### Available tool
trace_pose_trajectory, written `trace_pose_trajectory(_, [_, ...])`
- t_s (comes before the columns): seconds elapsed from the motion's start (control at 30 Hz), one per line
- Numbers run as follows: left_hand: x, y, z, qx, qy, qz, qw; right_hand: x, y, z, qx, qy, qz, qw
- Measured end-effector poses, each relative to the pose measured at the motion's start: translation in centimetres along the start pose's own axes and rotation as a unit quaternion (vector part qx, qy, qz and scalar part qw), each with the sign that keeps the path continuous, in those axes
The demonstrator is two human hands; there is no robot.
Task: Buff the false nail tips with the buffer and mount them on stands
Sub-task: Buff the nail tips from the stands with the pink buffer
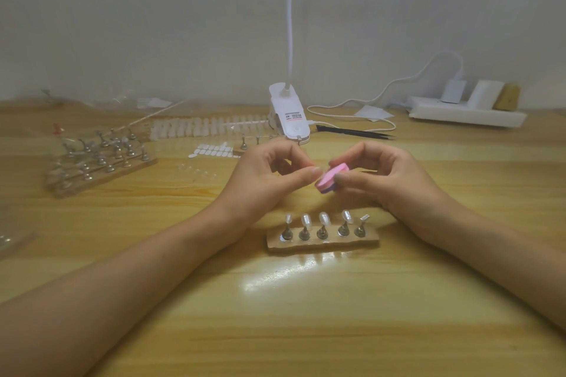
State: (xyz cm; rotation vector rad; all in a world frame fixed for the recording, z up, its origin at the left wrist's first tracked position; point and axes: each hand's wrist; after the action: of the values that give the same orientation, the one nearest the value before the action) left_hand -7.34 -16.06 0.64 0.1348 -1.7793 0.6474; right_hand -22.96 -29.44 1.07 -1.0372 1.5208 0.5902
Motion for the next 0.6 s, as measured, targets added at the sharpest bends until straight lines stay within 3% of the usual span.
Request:
trace_pose_trajectory(0.13, [0.09,-0.08,0.04,-0.010,0.001,-0.003,1.000,-0.05,-0.12,0.09,-0.007,0.003,0.004,1.000])
trace_pose_trajectory(0.23, [0.15,-0.06,0.10,-0.006,0.012,-0.012,1.000,-0.07,-0.09,0.08,0.030,-0.012,-0.004,0.999])
trace_pose_trajectory(0.33, [0.23,-0.07,0.13,-0.009,-0.002,-0.008,1.000,-0.22,-0.11,0.34,-0.004,0.005,-0.005,1.000])
trace_pose_trajectory(0.43, [0.20,-0.09,0.14,-0.005,0.007,-0.016,1.000,-0.15,-0.06,0.32,0.031,-0.020,-0.013,0.999])
trace_pose_trajectory(0.6, [0.16,0.00,0.15,-0.009,-0.002,-0.009,1.000,-0.14,-0.11,0.38,0.015,-0.009,-0.015,1.000])
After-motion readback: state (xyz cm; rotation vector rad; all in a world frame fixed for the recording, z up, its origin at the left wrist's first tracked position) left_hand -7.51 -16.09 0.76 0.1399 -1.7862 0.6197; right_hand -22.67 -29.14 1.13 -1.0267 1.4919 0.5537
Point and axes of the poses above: each hand's wrist, its own y-axis away from the middle knuckle, its own z-axis out of the palm, x = y × z, and after that the axes turned 7 degrees about y, right-handed
